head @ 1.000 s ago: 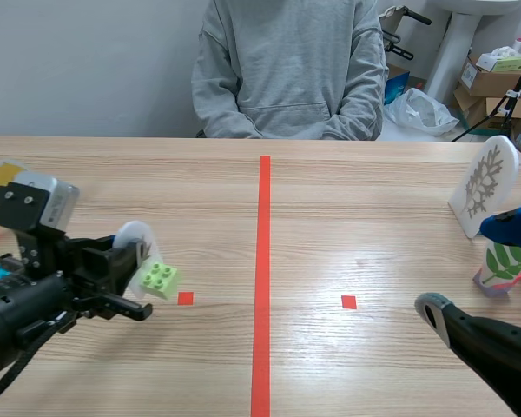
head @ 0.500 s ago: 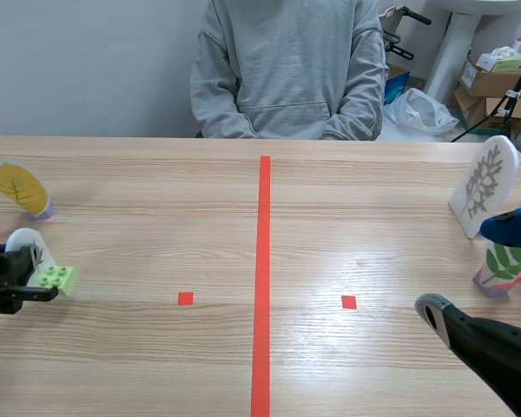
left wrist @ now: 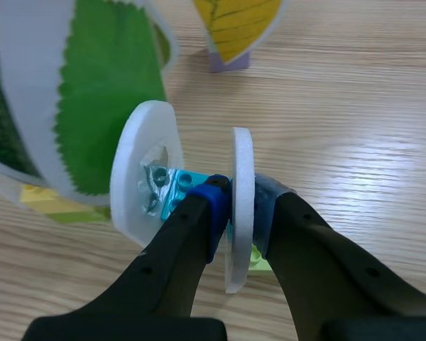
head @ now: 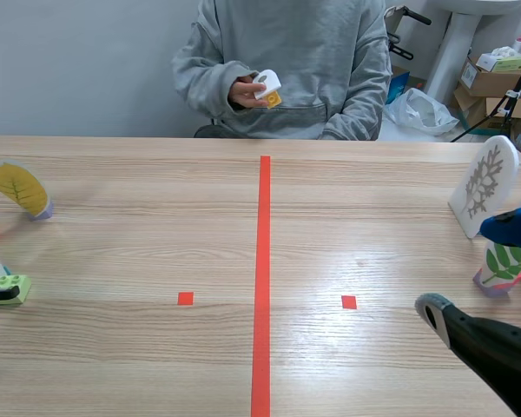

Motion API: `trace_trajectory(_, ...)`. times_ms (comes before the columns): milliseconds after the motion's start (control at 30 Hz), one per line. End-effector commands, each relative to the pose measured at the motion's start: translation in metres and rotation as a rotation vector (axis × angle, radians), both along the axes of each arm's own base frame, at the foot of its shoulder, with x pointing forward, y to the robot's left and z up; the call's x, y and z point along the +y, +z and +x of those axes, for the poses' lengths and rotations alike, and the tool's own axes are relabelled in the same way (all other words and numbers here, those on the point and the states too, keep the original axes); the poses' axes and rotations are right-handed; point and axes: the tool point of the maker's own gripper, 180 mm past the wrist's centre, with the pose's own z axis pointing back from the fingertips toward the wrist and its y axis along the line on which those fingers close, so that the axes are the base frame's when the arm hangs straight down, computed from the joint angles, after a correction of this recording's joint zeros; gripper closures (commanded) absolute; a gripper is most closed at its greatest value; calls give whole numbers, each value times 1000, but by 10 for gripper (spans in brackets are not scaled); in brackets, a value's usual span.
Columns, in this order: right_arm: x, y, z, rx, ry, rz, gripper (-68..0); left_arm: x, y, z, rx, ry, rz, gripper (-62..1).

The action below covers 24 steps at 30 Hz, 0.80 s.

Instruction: Do the leaf sorting experiment

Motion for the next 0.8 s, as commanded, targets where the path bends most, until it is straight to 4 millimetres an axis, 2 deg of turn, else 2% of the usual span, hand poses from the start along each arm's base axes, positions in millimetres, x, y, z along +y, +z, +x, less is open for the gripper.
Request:
trace_trajectory(0,-1,4,1,-16,9,3,-573,14,19,6,-54,16,35,-59)
trace_trajectory(200,-1,4,1,-16,9,3,-573,27,12,0,-35,38,56,-59)
trace_trajectory(400,-1,4,1,-16,9,3,-573,28,9,-2,-24,39,58,-70)
trace_trajectory(467,-1,4,1,-16,9,3,-573,28,9,-2,-23,39,58,-114)
trace_trajectory(767,-1,4,1,-16,9,3,-573,28,5,-7,-10,38,58,-413)
